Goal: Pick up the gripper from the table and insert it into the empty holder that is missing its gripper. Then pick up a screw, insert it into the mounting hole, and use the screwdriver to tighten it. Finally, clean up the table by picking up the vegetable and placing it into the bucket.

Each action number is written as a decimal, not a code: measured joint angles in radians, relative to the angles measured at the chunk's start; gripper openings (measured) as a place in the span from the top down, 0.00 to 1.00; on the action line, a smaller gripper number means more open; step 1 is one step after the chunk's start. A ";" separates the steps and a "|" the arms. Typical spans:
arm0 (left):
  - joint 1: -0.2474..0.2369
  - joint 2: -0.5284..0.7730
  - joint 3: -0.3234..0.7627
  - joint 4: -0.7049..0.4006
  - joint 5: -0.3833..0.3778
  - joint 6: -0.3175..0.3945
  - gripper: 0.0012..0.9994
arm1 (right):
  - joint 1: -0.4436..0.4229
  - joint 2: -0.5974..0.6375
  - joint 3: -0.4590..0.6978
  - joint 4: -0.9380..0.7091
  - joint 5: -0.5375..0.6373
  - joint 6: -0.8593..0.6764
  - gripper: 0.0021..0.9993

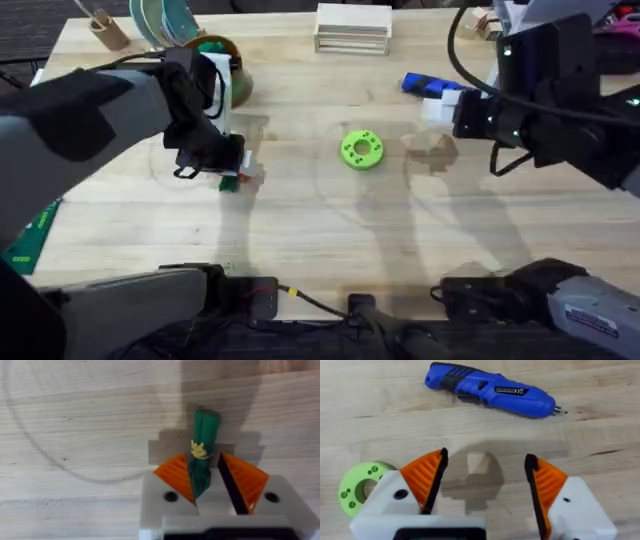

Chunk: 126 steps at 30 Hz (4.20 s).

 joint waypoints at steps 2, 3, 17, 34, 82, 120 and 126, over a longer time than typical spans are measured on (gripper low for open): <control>0.000 0.000 0.000 0.000 0.004 0.000 0.54 | 0.000 0.000 0.000 -0.002 0.000 0.000 0.01; 0.000 0.000 0.000 0.000 0.007 0.000 0.50 | 0.000 0.000 0.000 -0.003 0.000 0.000 0.01; 0.000 0.000 0.000 0.025 0.019 -0.083 0.33 | 0.000 0.000 0.000 -0.021 0.000 0.000 0.01; 0.000 0.002 0.000 0.068 0.018 -0.244 0.30 | 0.000 0.000 0.000 -0.022 0.000 0.000 0.01; 0.000 0.134 0.537 0.036 0.032 -0.440 0.98 | 0.000 0.000 0.000 -0.025 0.000 0.000 0.01; 0.068 0.292 0.555 0.231 -0.267 -0.416 0.01 | 0.000 0.000 0.000 -0.025 0.000 0.000 0.01; 0.068 0.214 0.555 0.225 -0.248 -0.400 0.01 | 0.000 -0.005 0.000 -0.039 0.000 -0.009 0.01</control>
